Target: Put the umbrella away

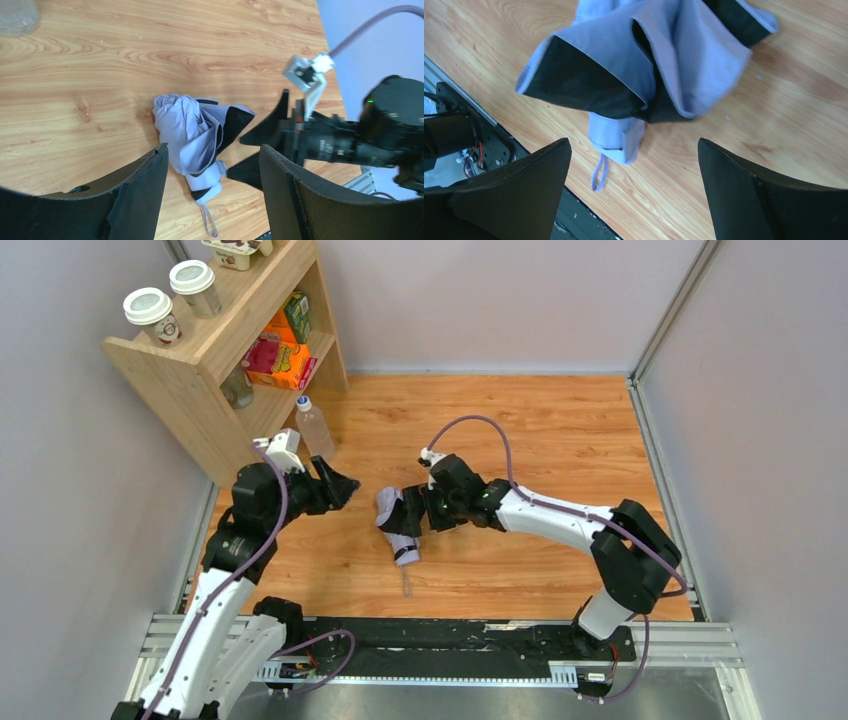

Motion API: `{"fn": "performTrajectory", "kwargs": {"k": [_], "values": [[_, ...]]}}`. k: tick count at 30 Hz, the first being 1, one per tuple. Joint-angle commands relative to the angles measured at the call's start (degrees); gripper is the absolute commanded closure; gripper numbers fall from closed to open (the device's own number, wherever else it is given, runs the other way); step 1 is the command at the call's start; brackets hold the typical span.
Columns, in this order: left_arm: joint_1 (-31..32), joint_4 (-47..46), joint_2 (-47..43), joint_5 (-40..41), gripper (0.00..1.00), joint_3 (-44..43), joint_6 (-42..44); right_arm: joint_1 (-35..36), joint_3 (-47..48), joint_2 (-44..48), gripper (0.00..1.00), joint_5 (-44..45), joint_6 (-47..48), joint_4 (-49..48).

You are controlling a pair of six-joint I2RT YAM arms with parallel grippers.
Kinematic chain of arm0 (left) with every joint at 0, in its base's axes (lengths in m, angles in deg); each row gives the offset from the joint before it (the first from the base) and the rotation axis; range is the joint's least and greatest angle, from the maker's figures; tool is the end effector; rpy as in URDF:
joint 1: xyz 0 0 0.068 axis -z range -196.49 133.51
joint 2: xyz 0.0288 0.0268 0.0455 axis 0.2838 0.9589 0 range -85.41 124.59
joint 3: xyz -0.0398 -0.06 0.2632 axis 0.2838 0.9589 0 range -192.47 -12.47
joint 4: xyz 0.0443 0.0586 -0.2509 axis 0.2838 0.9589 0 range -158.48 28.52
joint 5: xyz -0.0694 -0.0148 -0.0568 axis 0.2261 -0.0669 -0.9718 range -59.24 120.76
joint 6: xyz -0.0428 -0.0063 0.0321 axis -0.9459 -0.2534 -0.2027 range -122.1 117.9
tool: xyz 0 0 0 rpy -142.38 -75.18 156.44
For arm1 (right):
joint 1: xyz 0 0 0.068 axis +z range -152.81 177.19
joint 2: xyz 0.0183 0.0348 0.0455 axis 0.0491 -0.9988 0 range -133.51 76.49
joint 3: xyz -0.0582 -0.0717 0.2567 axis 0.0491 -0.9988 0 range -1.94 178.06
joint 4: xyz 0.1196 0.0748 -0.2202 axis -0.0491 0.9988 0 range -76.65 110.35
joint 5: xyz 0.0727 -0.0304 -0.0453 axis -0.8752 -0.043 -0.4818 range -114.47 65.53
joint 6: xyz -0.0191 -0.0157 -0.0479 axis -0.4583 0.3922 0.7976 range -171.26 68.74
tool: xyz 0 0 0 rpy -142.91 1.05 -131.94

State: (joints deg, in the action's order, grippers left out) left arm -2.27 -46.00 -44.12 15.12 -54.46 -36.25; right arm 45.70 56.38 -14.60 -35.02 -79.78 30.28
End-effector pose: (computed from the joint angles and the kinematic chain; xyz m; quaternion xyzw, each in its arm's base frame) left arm 0.1589 -0.0502 0.3106 -0.0668 0.8211 -0.3304 0.4606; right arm 0.2164 0.2546 0.2122 -0.1935 0.9151 0.2811 0.2147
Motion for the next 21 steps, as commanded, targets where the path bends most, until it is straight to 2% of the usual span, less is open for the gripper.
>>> {"fn": "performTrajectory", "kwargs": {"k": [1, 6, 10, 13, 15, 18, 20, 21], "values": [[-0.07, 11.69, -5.77, 2.1, 0.27, -2.91, 1.54, 5.53, 6.96, -4.17, 0.0, 10.16, -5.93, -0.95], [-0.15, 14.7, -10.71, 3.16, 0.27, -3.35, 1.02, 11.52, 17.41, -13.13, 0.0, 29.77, -9.71, 8.37], [-0.07, 14.88, -12.99, 2.02, 0.27, -2.48, -0.12, 11.87, 20.07, -17.18, 0.0, 33.82, -11.65, 8.65], [-0.07, 14.79, -13.7, 1.49, 0.28, -2.21, -0.92, 11.52, 20.69, -17.9, 0.06, 37.68, -9.99, 8.21], [-0.07, 14.7, -14.05, 0.88, 0.28, -2.3, -1.09, 10.38, 17.28, -15.62, 0.1, 38.85, -7.71, 4.27], [-0.07, 14.7, -14.32, 0.87, 0.28, -2.21, -0.83, 4.33, 15.25, -15.52, 0.23, 27.47, -6.82, 0.93], [-0.07, 14.09, -14.14, 0.52, 0.28, -2.12, -0.83, -0.32, 10.52, -14.3, 0.26, 14.74, -5.59, -8.35], [0.02, 13.82, -14.05, 0.17, 0.28, -2.12, -0.92, -2.61, 8.06, -14.47, 0.27, 5.28, -5.68, -13.45]]}}
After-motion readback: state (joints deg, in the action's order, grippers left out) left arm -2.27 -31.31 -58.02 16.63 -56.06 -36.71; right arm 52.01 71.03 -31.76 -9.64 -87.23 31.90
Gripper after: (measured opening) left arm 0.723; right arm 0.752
